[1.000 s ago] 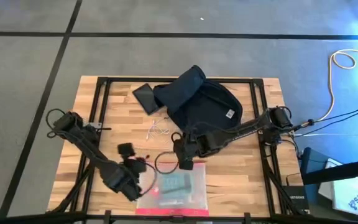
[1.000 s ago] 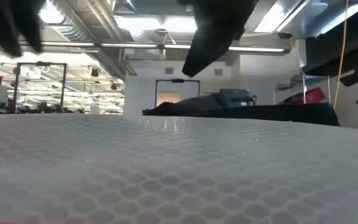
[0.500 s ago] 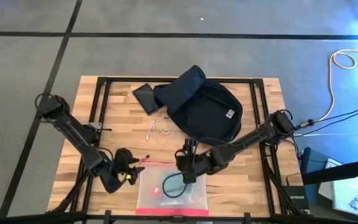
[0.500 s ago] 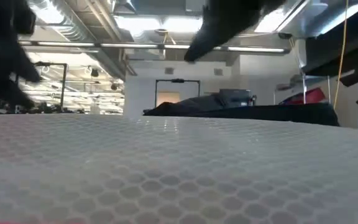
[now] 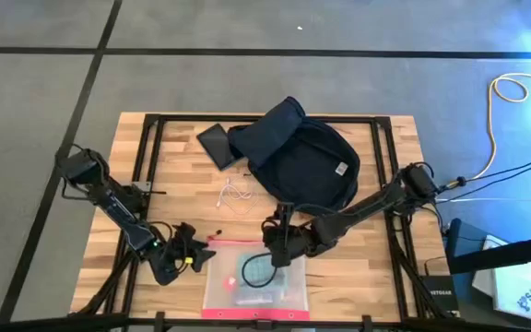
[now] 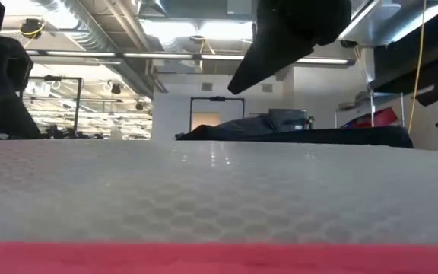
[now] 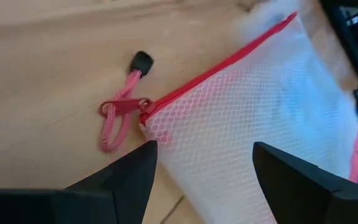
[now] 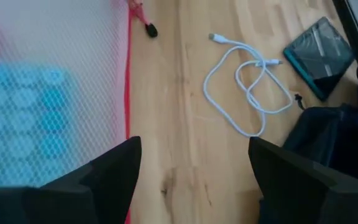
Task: Unpack backpack
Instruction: Close the transparent zip bag
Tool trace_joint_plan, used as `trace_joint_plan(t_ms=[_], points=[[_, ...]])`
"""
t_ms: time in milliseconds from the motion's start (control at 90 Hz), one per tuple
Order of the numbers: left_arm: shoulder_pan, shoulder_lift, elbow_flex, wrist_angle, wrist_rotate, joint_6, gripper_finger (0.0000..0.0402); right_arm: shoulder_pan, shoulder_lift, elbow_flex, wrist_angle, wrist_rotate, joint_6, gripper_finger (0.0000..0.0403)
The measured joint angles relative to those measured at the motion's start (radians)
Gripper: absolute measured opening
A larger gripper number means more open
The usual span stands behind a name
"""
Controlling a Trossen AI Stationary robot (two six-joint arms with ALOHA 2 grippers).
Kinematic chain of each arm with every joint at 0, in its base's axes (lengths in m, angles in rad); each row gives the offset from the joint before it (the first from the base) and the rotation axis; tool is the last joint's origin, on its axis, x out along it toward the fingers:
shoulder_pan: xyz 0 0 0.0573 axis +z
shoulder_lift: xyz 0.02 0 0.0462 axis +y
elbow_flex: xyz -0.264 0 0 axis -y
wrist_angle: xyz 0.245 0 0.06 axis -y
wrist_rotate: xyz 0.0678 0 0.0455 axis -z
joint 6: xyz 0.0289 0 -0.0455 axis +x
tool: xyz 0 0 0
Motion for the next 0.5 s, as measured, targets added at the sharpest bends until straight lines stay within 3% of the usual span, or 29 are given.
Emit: trace_joint_plan(t_ms=[311,500], points=[[0.0,-0.009,0.001,-0.082,0.085,0.012,0.0251,0.0,0.0,0.0,-0.005,-0.022,0.0,0.028],[0.005,-0.01,0.002,-0.066,0.079,0.005,0.0251,0.0,0.0,0.0,-0.005,-0.03,0.0,0.028]])
